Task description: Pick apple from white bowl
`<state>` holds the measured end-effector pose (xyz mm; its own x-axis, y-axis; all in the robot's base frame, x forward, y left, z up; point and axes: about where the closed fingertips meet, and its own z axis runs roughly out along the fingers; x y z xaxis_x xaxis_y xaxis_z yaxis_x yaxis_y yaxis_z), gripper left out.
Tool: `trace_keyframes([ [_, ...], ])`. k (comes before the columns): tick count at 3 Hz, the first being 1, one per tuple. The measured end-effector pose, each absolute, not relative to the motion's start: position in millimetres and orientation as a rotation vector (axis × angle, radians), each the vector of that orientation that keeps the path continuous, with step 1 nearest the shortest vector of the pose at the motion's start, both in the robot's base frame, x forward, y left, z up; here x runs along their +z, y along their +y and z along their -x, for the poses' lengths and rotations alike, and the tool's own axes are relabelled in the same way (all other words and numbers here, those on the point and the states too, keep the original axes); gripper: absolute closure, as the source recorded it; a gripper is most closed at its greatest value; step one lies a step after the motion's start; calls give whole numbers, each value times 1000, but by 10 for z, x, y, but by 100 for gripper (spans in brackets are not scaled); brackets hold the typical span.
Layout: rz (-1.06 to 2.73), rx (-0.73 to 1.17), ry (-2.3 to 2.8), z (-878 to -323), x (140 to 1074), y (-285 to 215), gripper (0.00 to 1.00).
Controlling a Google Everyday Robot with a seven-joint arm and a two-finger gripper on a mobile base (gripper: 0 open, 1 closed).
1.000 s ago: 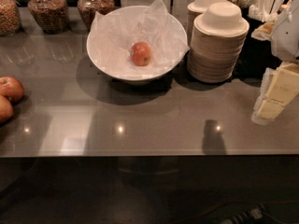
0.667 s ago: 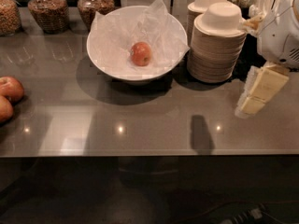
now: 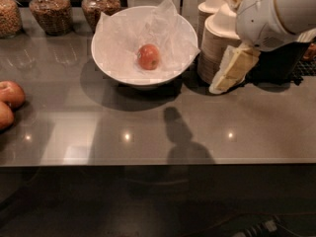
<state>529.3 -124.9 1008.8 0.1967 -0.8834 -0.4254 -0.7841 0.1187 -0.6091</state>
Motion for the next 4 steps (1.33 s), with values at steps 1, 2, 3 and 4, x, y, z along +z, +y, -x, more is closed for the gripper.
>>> trace_keyframes([
  [1, 1664, -156, 1482, -5539, 10212, -1007, 0],
  [2, 1700, -142, 1397, -5793, 10268, -651, 0],
  [3, 1748, -123, 1354, -6031, 10253, -318, 0],
  [4, 1813, -111, 1338, -6502, 10007, 175, 0],
])
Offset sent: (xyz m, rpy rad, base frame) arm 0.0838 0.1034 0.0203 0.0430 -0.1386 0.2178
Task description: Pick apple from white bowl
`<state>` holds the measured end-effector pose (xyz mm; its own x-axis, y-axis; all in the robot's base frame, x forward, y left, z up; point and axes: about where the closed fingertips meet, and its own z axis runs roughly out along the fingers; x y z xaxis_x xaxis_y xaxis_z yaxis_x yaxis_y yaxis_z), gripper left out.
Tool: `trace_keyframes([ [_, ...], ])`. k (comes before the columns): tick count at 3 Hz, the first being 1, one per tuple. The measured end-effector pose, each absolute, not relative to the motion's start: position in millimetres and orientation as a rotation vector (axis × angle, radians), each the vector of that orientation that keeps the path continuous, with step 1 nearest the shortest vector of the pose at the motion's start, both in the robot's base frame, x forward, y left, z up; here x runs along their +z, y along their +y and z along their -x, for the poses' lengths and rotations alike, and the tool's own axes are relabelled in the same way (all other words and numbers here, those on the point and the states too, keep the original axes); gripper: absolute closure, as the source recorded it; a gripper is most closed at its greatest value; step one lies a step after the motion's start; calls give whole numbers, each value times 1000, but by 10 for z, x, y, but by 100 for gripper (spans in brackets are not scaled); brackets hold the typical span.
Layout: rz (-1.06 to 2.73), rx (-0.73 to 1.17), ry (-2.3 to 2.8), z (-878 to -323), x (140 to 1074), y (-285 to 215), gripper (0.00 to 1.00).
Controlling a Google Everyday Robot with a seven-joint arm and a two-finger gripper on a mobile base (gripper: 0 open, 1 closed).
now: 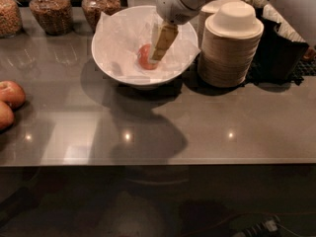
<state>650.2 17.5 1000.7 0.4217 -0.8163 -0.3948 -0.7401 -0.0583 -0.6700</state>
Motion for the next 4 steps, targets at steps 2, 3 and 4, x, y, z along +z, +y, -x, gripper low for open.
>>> trace_keyframes([
  [2, 1819, -143, 1308, -6636, 9901, 184, 0],
  [3, 1821, -146, 1291, -6846, 9750, 200, 0],
  [4, 1838, -131, 1300, -7018, 9563, 210, 0],
])
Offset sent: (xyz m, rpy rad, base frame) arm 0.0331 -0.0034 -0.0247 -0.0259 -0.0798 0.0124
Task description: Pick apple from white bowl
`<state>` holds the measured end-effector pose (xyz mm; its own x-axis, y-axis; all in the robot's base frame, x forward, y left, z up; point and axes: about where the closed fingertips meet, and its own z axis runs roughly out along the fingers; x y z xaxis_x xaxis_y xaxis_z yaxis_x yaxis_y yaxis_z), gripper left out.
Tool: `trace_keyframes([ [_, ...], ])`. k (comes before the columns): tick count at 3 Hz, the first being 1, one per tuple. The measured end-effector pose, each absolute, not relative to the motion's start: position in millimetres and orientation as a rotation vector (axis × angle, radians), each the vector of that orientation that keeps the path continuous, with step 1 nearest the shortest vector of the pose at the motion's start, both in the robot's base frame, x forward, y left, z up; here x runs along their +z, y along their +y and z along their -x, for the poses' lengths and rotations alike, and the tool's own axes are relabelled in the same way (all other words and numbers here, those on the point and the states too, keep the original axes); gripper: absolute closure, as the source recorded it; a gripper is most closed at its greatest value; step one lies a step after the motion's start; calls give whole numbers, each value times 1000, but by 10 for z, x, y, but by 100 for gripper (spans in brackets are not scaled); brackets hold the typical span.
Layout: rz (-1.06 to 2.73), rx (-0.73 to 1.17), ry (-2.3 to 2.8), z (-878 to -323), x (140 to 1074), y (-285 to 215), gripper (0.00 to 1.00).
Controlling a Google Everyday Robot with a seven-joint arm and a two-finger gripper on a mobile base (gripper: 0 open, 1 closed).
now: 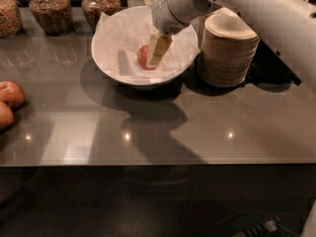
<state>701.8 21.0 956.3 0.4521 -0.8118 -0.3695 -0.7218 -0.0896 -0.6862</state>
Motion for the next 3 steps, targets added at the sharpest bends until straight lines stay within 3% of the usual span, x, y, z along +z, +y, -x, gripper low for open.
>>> trace_keyframes([
  [1, 1854, -100, 1352, -7102, 9334, 161, 0],
  [3, 1852, -27, 1446, -7129, 8976, 70, 37],
])
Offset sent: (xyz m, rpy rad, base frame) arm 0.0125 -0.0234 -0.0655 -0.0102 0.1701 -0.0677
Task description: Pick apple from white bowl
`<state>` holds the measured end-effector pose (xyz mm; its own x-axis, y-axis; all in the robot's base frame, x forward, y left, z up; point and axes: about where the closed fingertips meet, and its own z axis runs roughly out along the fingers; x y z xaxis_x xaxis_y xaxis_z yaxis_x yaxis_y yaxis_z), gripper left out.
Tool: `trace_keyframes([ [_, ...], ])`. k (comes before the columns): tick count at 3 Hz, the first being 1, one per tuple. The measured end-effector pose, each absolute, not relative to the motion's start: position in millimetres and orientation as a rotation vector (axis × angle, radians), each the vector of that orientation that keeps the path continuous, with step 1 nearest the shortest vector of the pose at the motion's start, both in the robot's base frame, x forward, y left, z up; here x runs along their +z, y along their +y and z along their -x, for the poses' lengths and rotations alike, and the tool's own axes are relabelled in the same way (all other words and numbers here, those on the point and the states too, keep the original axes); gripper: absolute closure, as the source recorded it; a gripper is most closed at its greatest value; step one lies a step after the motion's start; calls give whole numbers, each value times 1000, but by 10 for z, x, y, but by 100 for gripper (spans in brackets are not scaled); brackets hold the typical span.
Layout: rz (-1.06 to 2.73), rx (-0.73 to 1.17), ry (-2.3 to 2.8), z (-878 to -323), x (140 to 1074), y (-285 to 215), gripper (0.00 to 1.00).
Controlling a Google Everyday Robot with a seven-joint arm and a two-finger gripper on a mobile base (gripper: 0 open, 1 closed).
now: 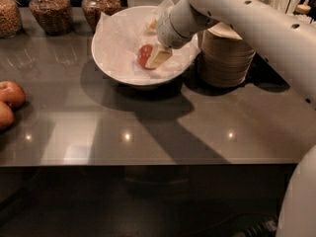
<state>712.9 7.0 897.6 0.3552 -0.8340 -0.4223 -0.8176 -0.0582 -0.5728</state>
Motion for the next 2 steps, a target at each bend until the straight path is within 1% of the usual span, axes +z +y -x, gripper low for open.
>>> trace_keyframes([
  [1, 1850, -7, 1464, -7157, 8883, 74, 37],
  [2, 1854, 25, 1503, -7315, 8624, 113, 34],
])
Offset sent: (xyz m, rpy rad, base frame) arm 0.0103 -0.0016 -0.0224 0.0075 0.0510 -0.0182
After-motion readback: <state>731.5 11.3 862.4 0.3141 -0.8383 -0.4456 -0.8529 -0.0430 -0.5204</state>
